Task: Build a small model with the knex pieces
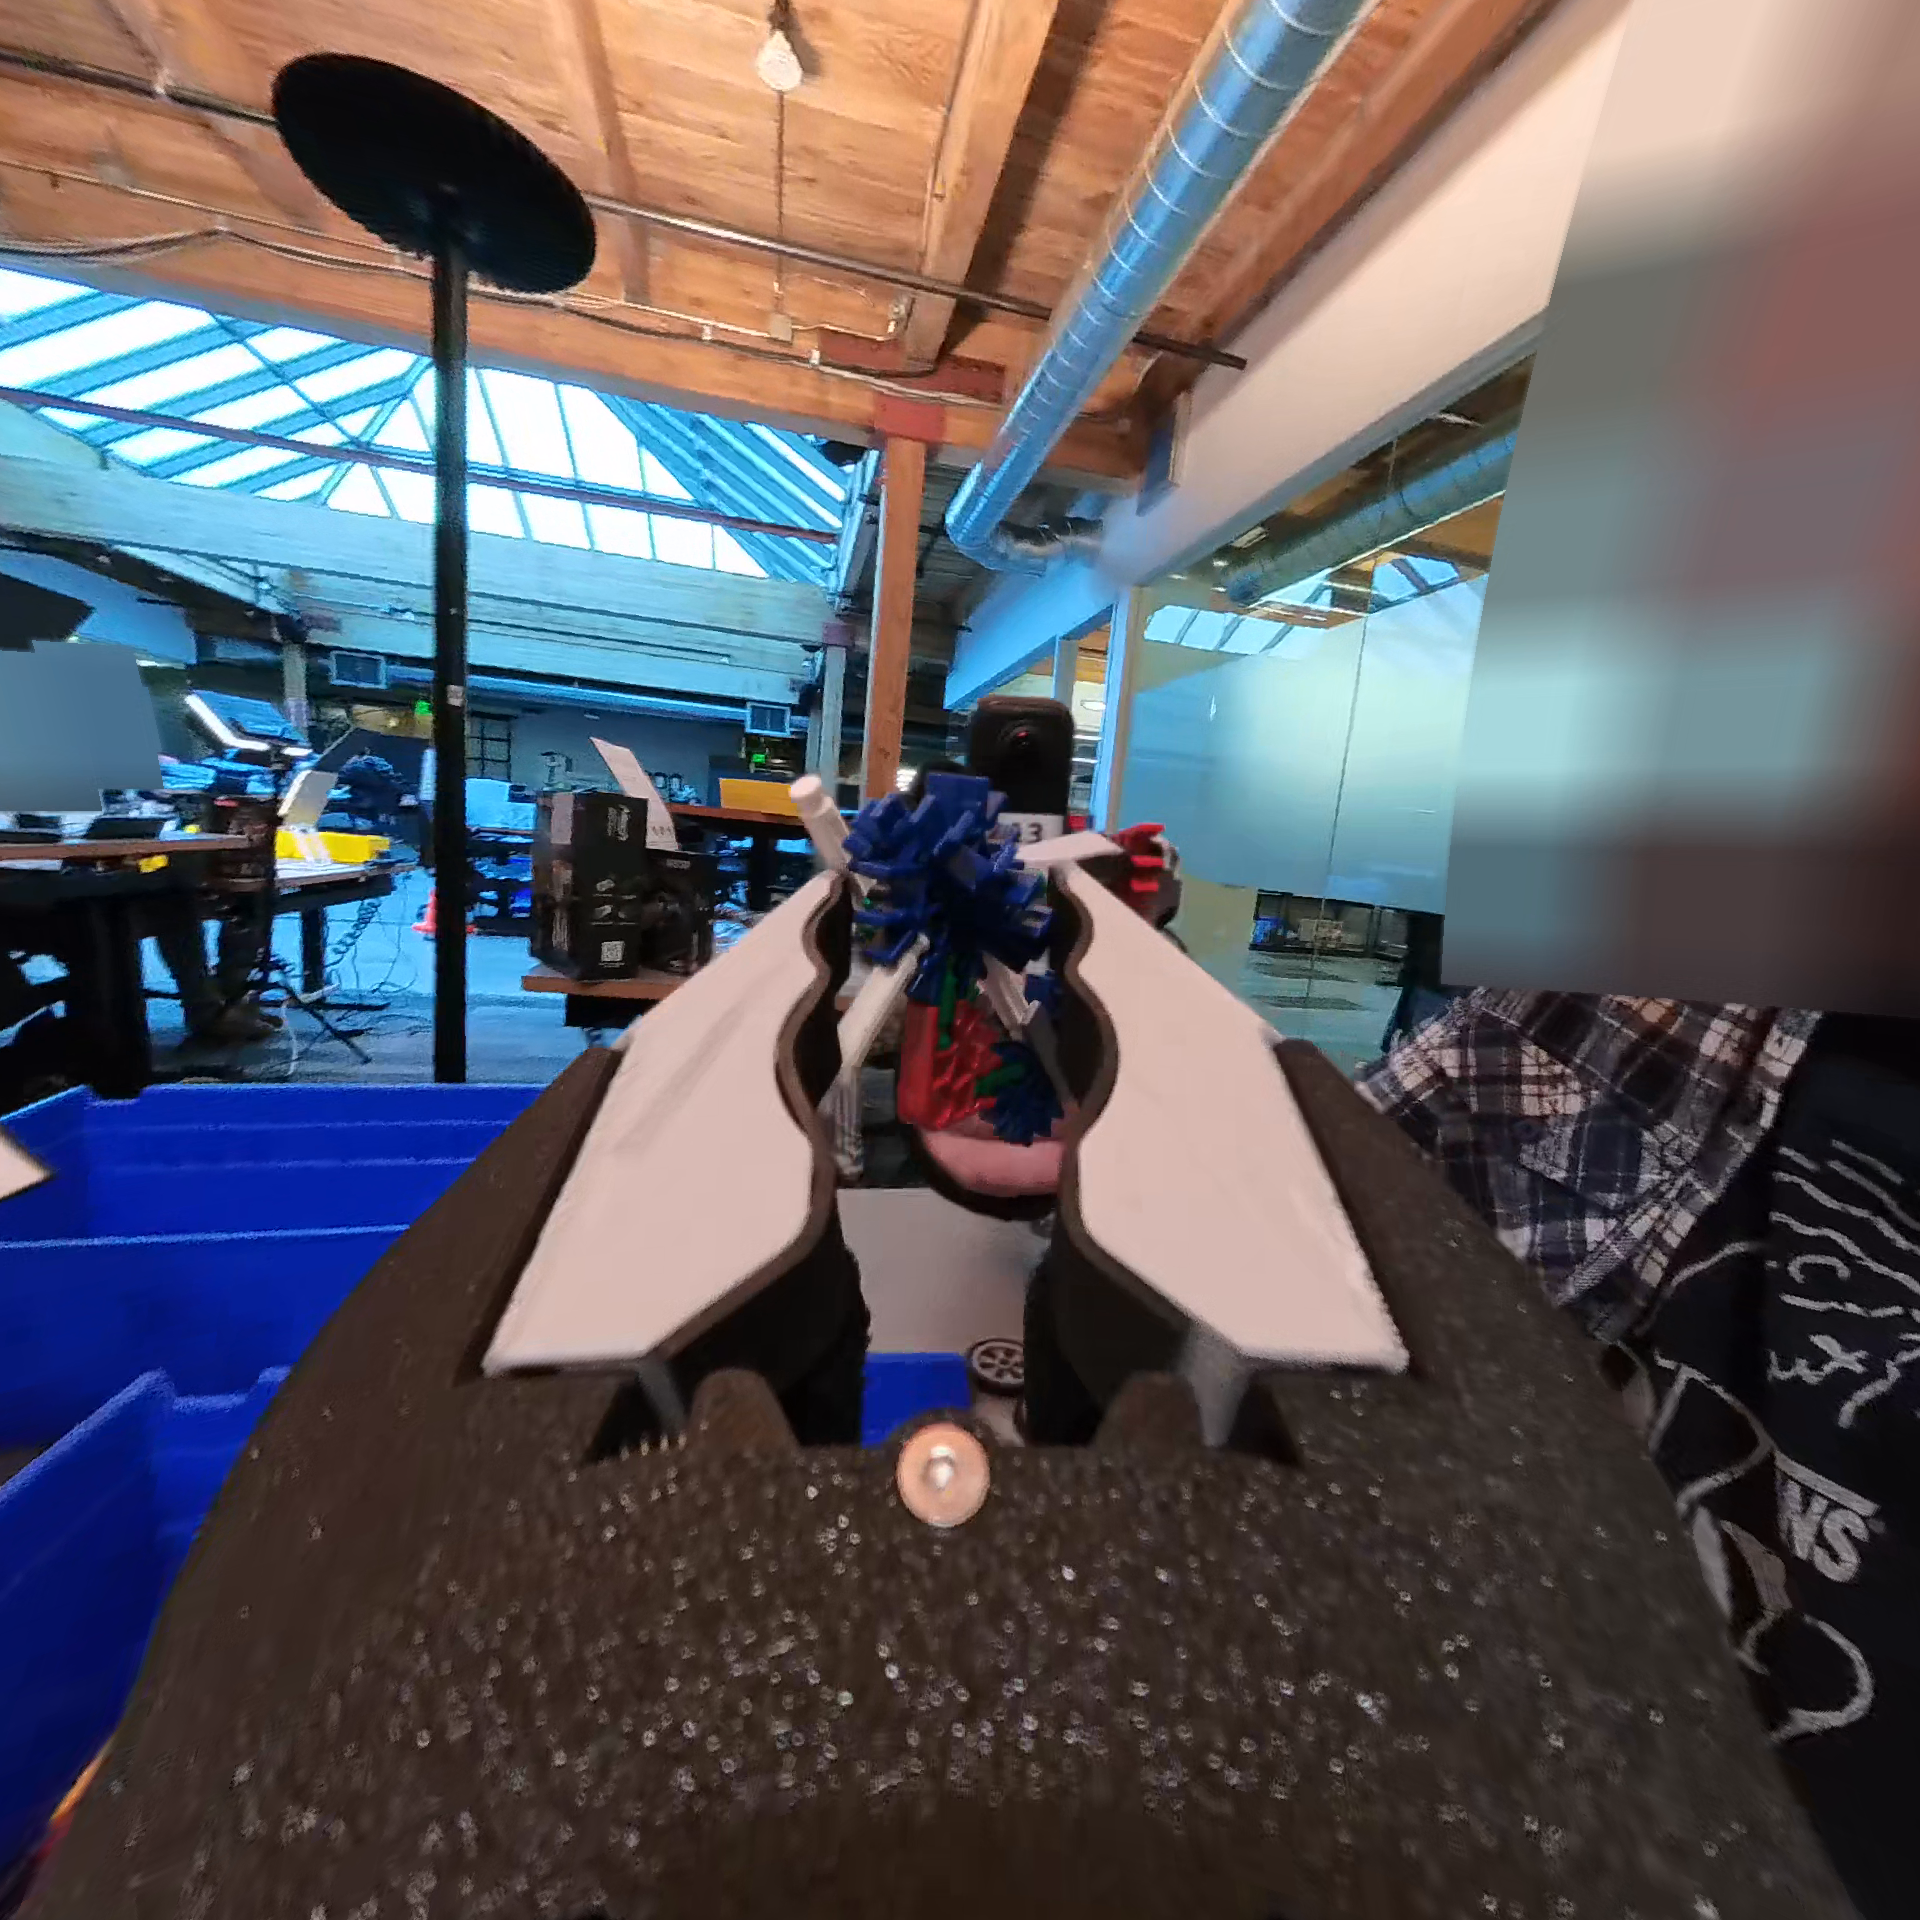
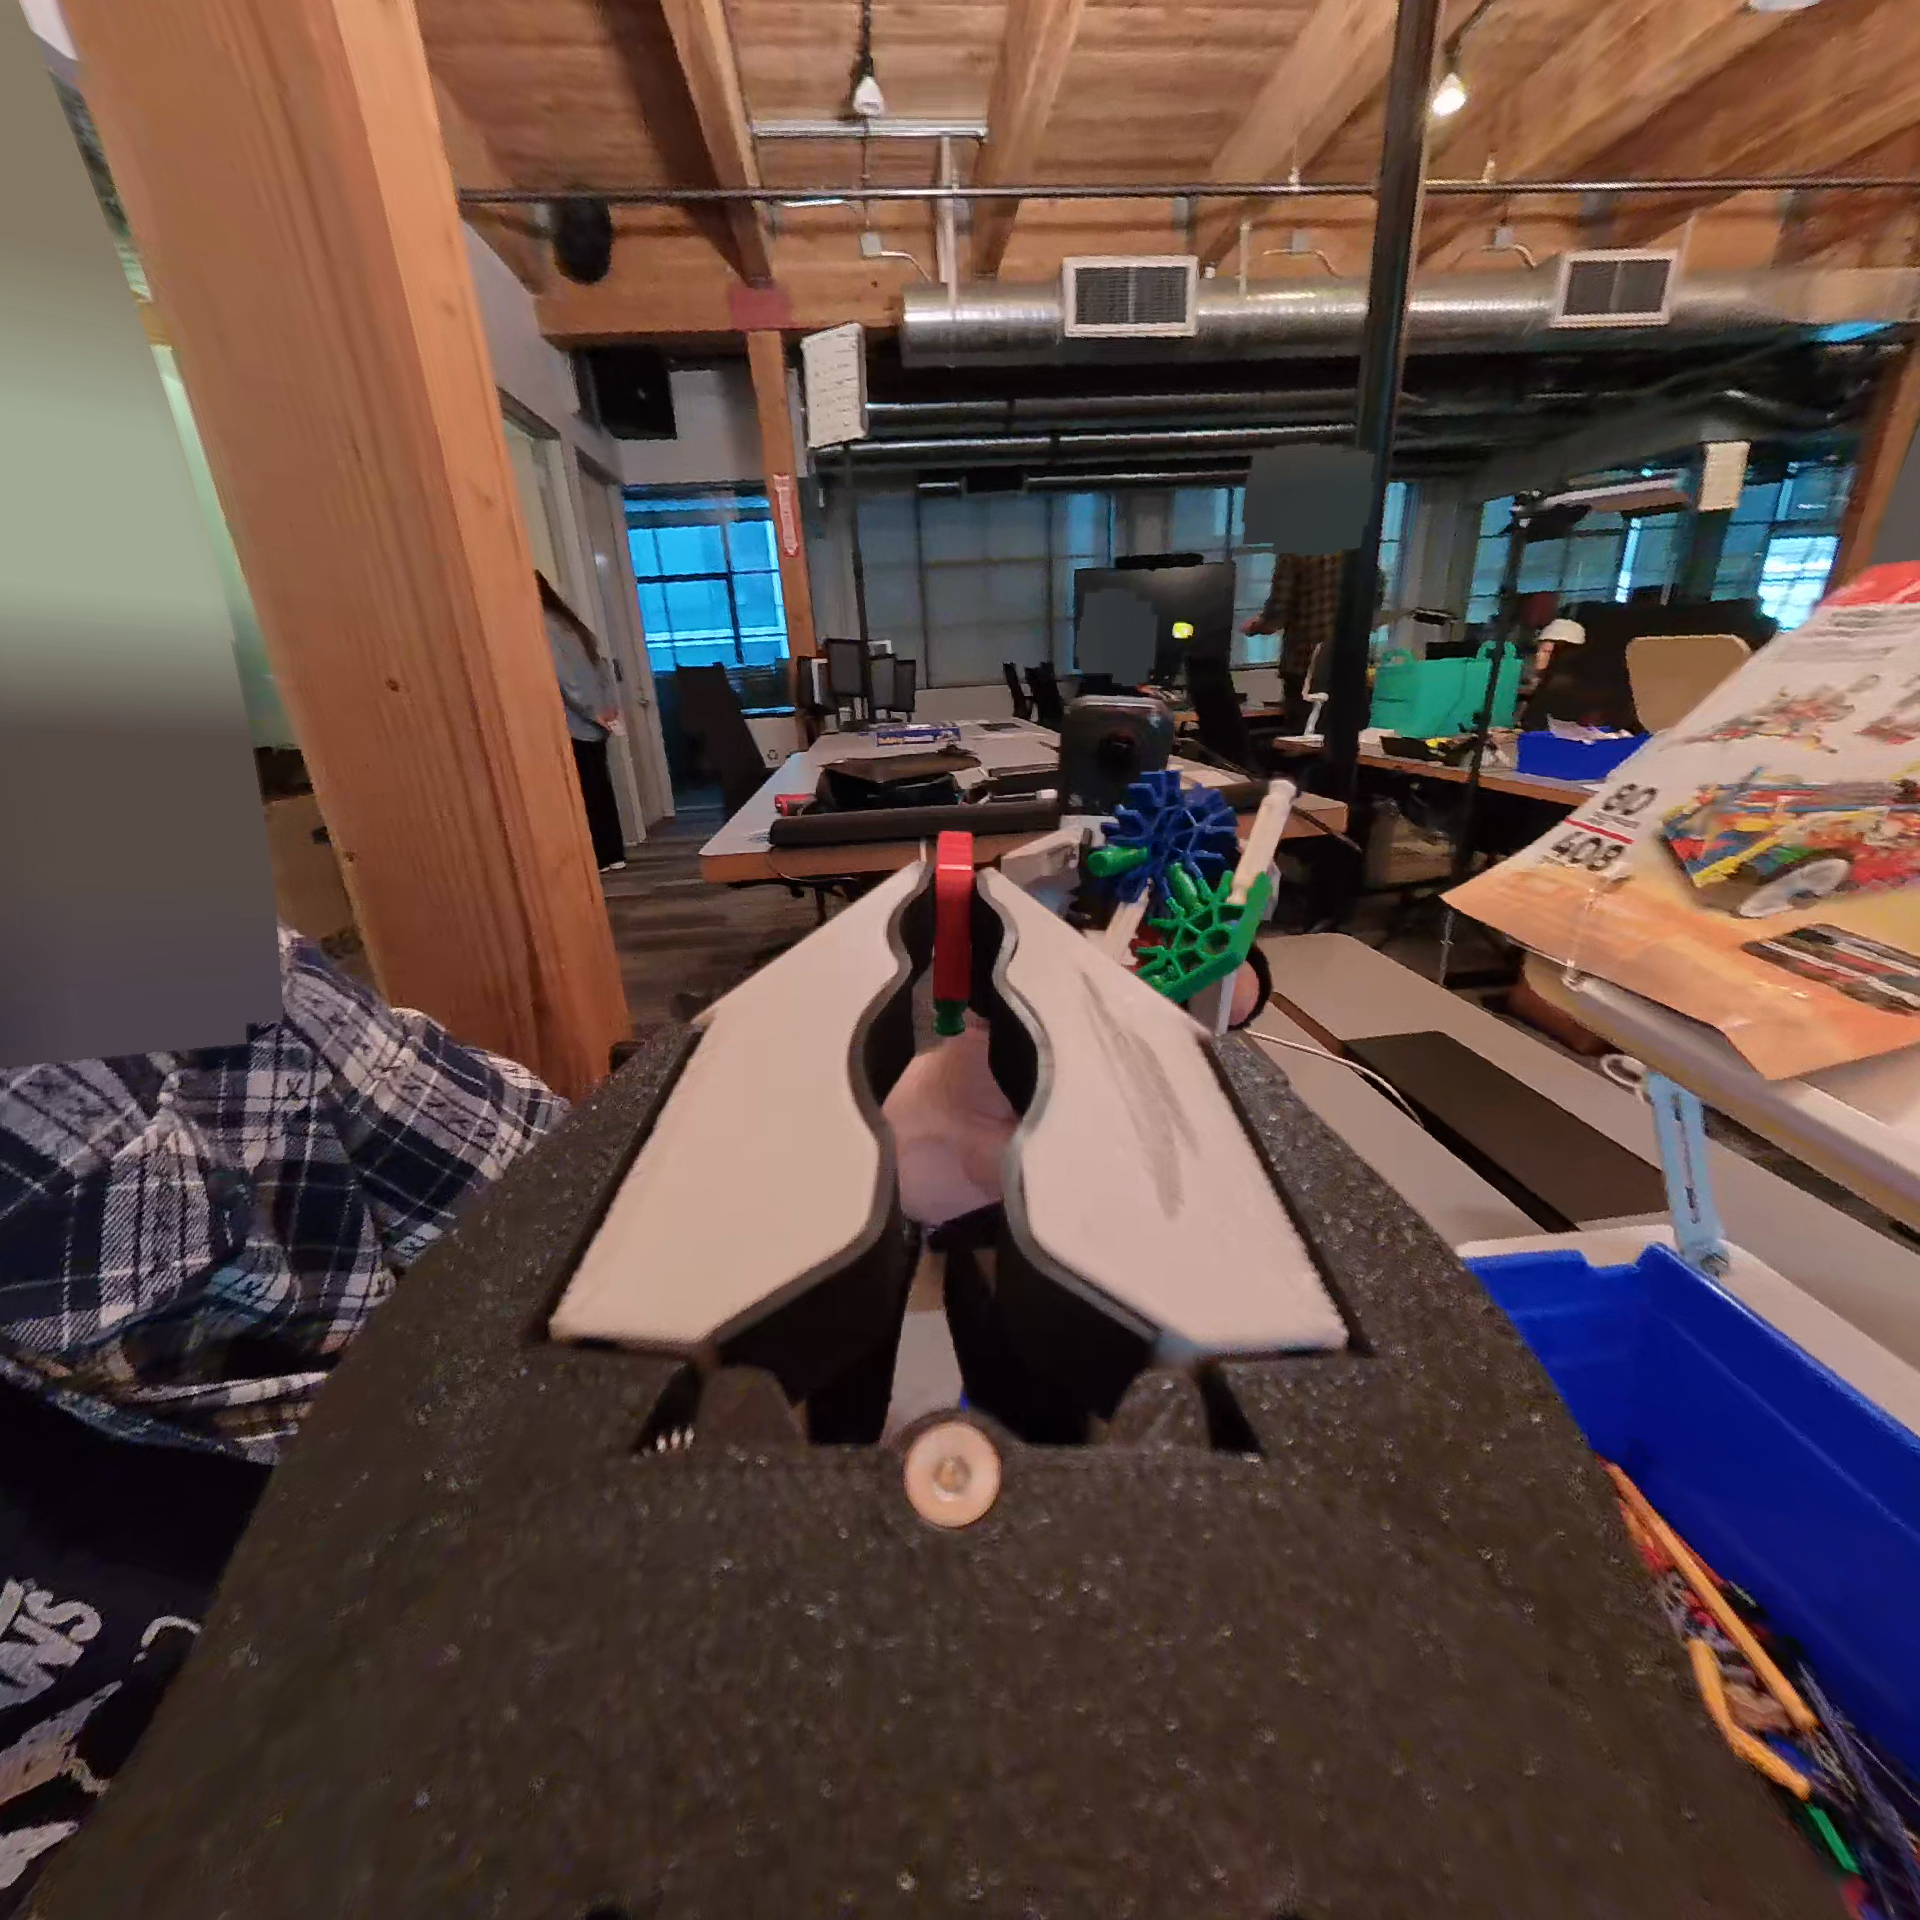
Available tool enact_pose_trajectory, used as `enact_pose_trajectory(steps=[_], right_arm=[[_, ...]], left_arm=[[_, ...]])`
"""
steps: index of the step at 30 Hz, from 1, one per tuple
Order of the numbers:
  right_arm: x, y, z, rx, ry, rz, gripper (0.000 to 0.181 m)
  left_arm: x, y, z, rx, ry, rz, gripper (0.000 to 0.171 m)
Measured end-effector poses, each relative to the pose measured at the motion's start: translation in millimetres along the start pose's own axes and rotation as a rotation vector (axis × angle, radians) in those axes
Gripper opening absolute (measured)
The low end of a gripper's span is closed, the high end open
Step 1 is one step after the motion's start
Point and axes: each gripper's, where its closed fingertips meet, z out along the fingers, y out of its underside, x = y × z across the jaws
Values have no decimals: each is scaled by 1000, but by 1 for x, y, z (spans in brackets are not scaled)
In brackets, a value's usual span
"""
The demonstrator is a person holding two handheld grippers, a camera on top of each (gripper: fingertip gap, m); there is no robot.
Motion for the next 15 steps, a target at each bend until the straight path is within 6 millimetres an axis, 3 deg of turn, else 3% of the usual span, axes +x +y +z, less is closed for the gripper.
enact_pose_trajectory(steps=[7, 11, 15], right_arm=[[33, -3, -19, 16, 86, 147, 4], [52, 13, -23, -47, 145, 199, 5], [55, 21, -22, -99, 180, 177, 5]], left_arm=[[-14, -4, -11, -23, -85, 16, 36], [-17, -8, -15, -22, -108, 23, 36], [-22, 6, -14, -128, -143, 31, 37]])
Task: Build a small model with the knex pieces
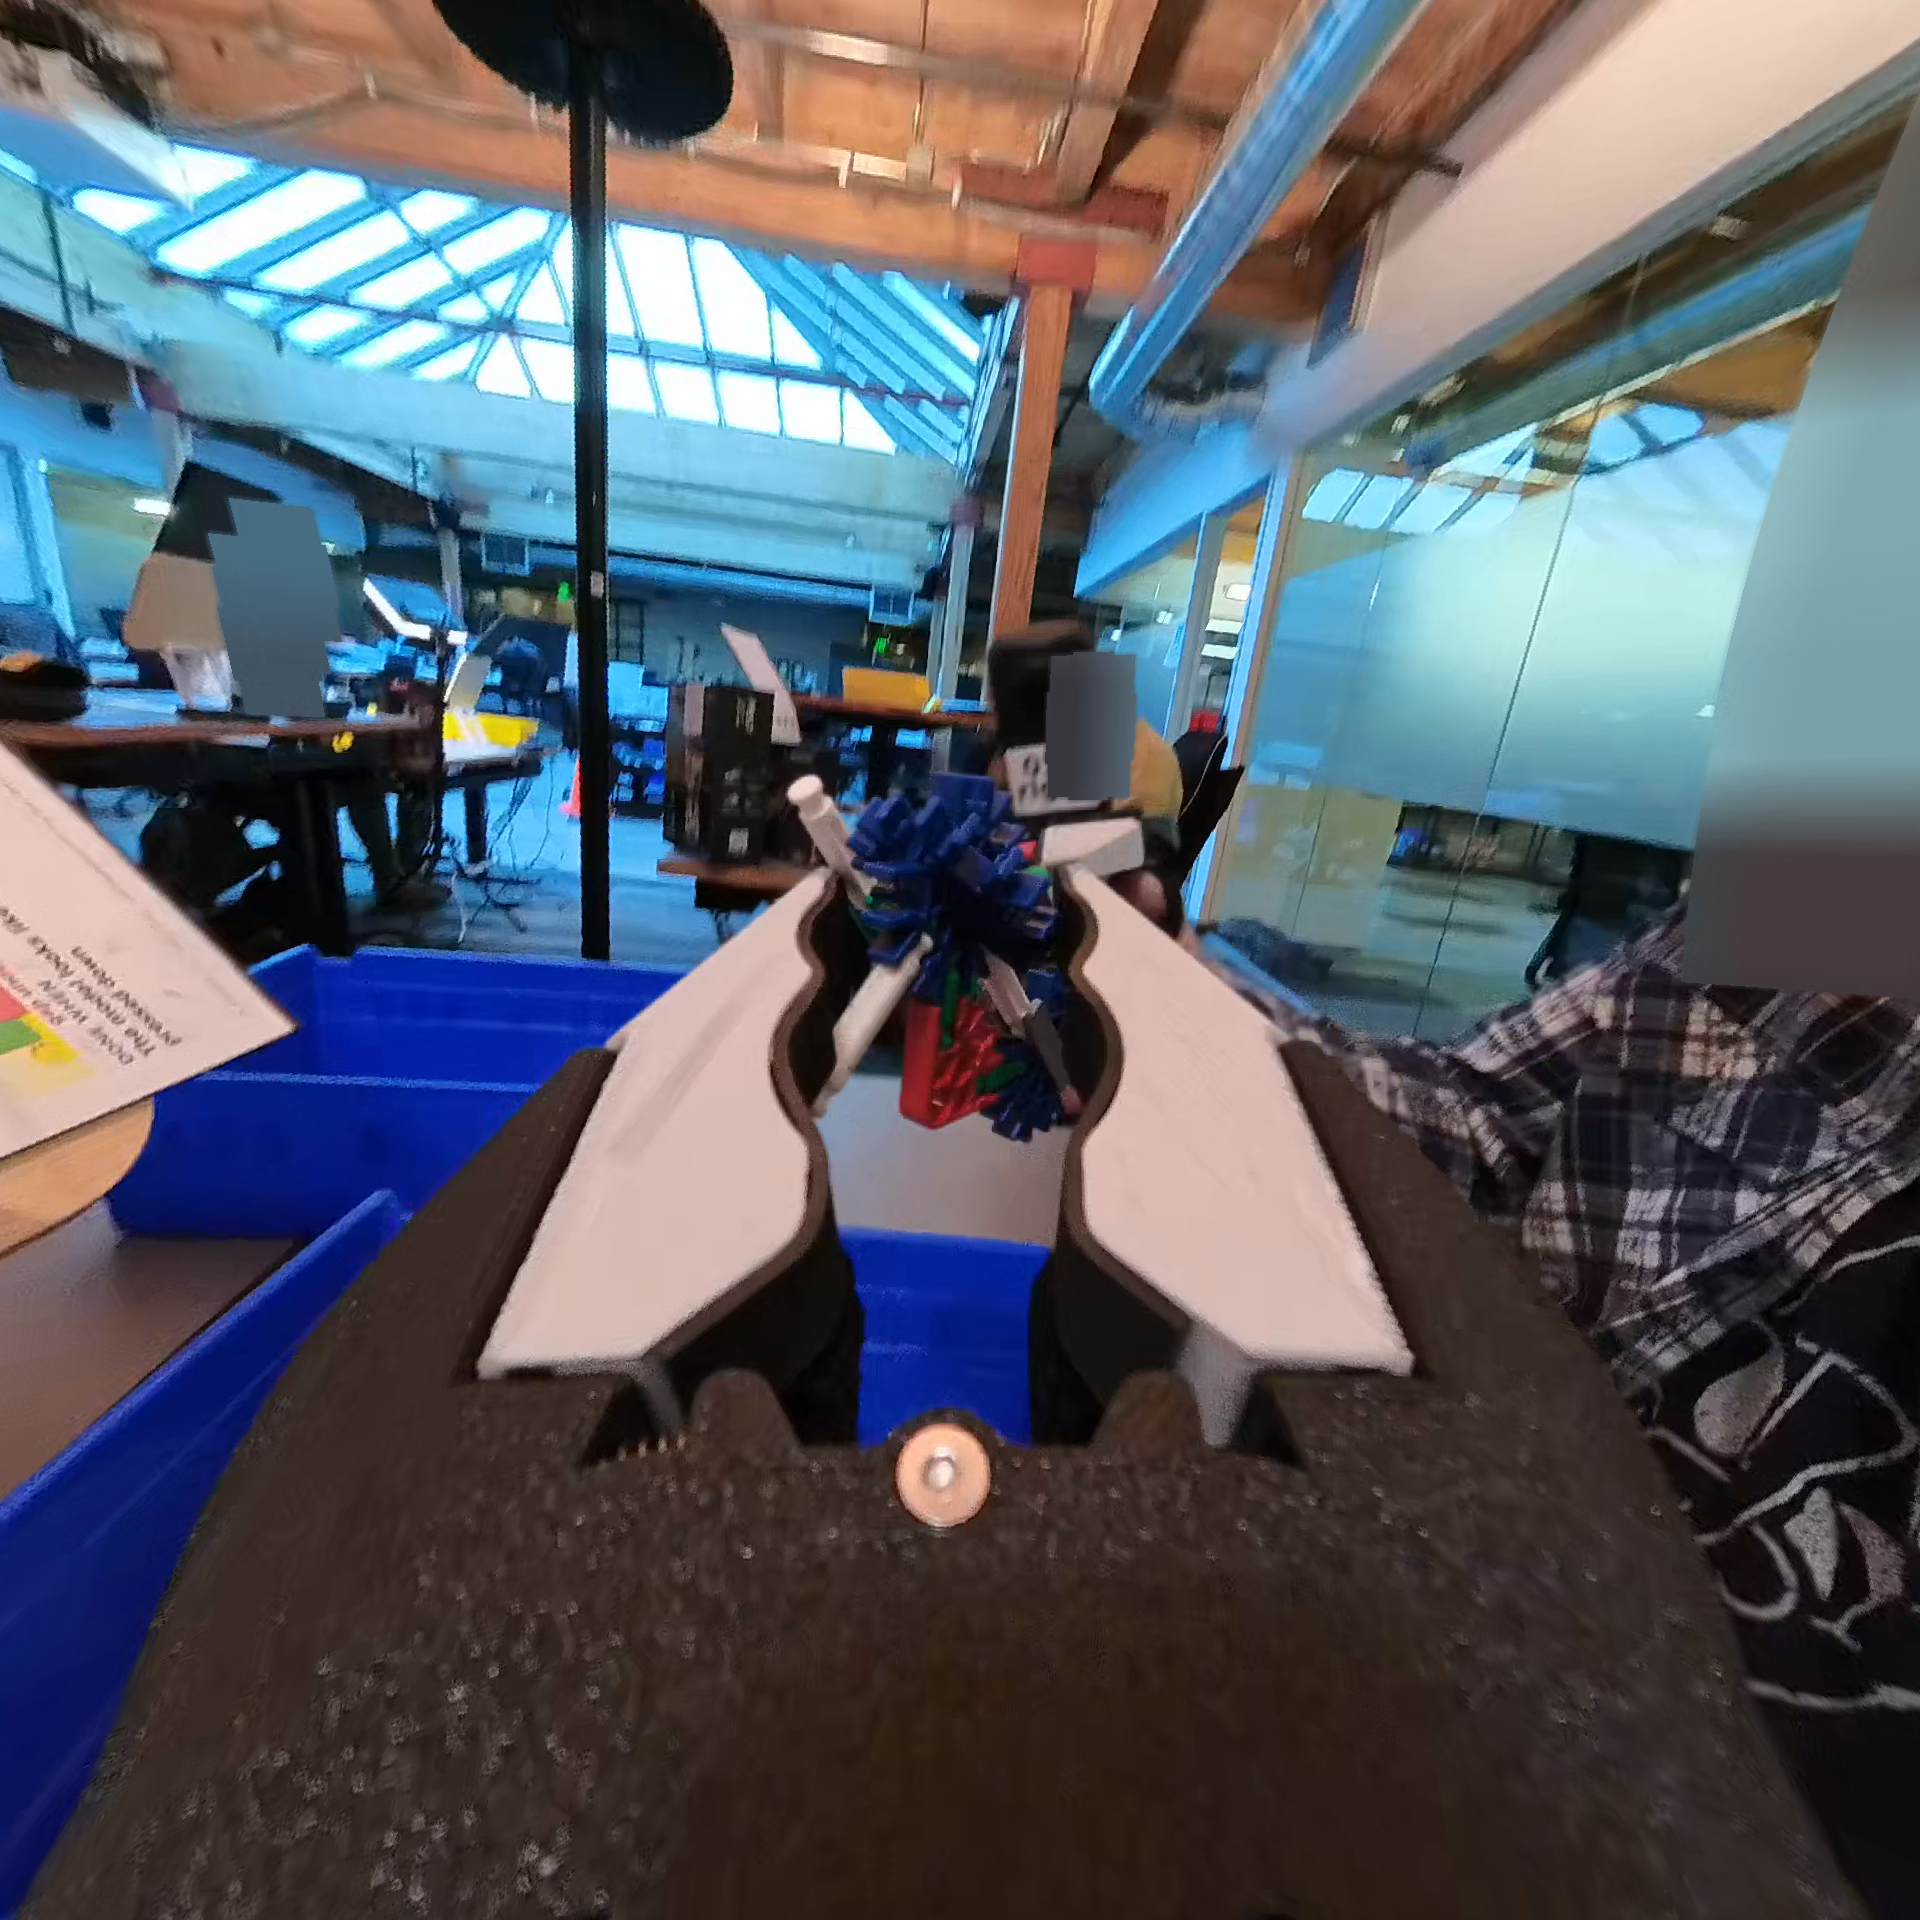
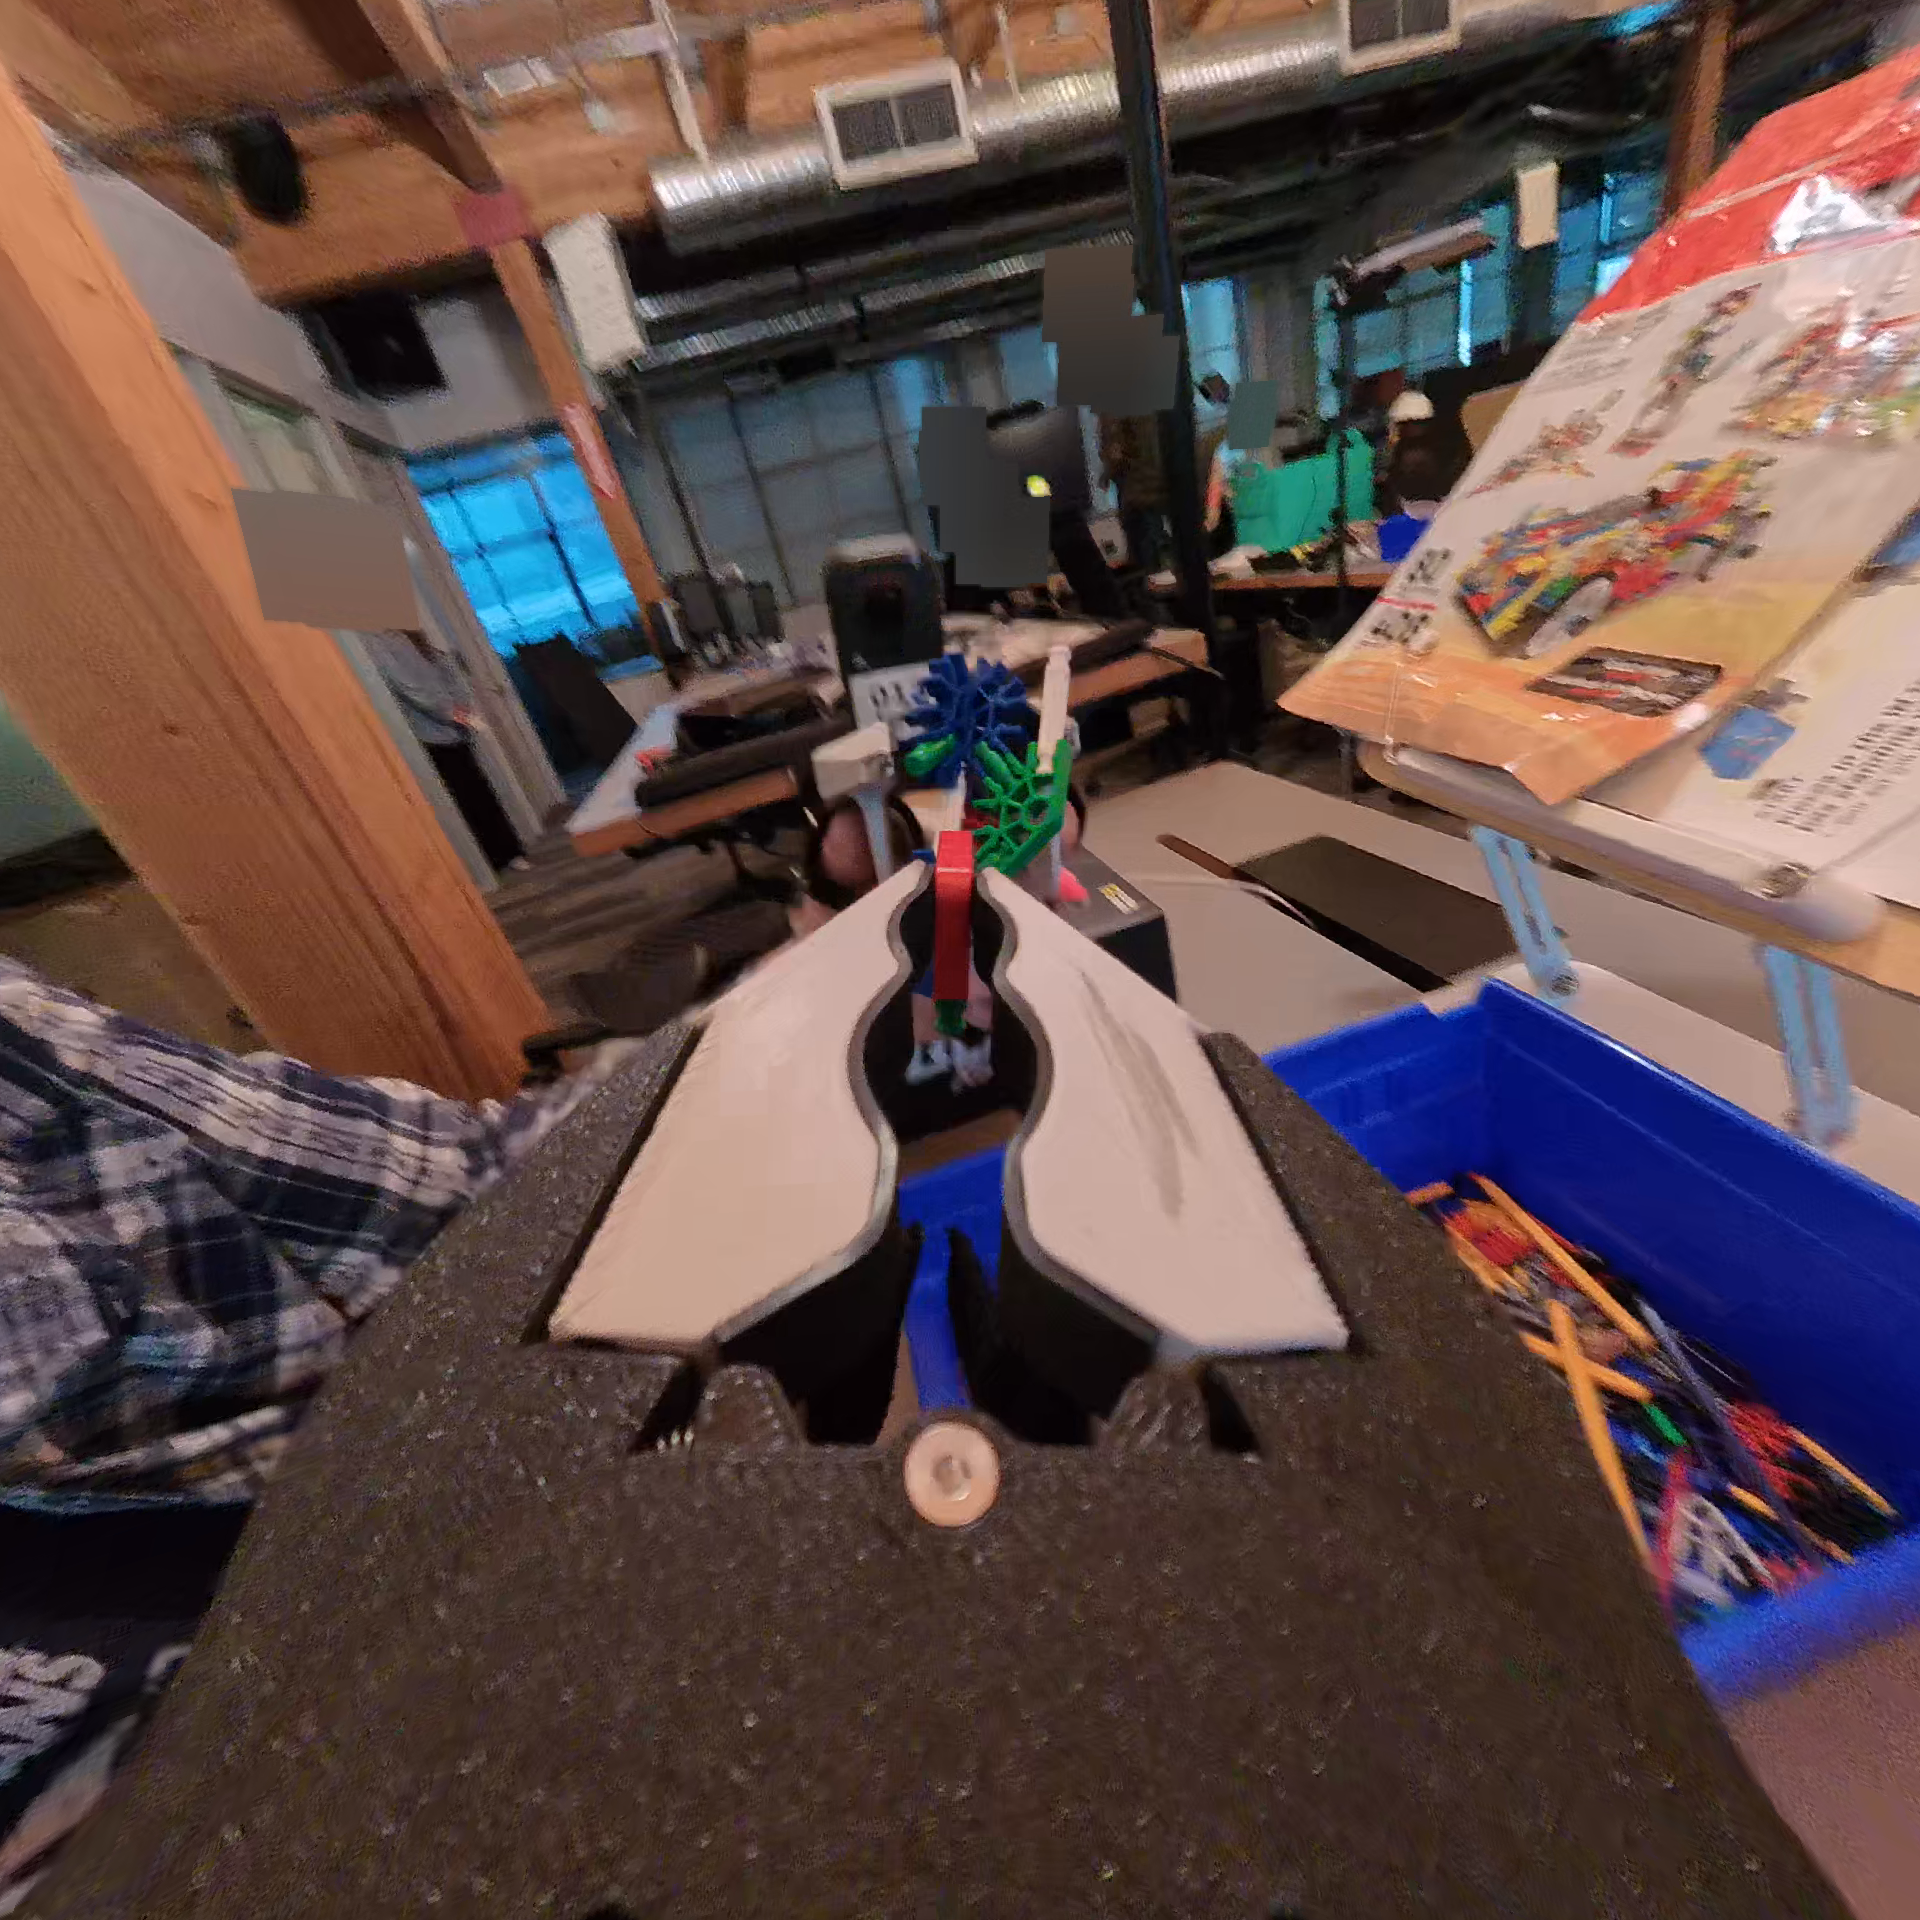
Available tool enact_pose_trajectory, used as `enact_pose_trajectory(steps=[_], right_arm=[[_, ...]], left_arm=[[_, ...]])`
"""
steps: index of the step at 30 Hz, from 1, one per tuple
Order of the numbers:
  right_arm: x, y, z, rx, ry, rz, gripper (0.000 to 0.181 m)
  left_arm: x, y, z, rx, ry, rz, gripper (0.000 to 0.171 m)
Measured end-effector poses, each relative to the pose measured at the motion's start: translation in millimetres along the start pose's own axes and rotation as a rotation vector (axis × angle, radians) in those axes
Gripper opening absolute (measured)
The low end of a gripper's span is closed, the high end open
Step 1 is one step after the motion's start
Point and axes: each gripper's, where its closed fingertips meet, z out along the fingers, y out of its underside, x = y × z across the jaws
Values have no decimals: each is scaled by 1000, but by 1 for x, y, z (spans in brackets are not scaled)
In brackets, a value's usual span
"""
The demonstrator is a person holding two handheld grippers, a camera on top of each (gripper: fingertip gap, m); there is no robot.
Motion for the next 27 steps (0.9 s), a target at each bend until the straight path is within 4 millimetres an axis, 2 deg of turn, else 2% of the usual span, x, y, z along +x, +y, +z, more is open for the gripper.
enact_pose_trajectory(steps=[4, 7, 9, 12, 14, 16, 18, 20, 23, 27], right_arm=[[13, 28, 1, -185, 98, -75, 5], [39, 63, -6, -390, 255, -168, 5], [51, 89, -10, -510, 311, -145, 6], [67, 123, -13, -666, 369, -142, 31], [78, 137, -15, -730, 415, -156, 35], [83, 133, -15, -711, 440, -167, 34], [80, 108, -10, -597, 456, -210, 32], [63, 76, -3, -461, 403, -239, 32], [31, 43, 6, -350, 288, -264, 34], [15, 29, 10, -335, 301, -405, 32]], left_arm=[[-3, 5, 3, -51, -41, 37, 37], [-5, 4, 1, -59, -60, 40, 37], [-4, 2, 0, -48, -56, 35, 37], [-3, 4, 2, -57, -51, 35, 37], [-2, 6, 3, -74, -52, 42, 37], [-2, 8, 5, -90, -57, 49, 37], [-1, 9, 6, -90, -53, 49, 37], [-1, 9, 8, -70, -44, 36, 37], [3, 10, 12, -40, -10, 13, 37], [6, 7, 16, 0, 0, 22, 37]])
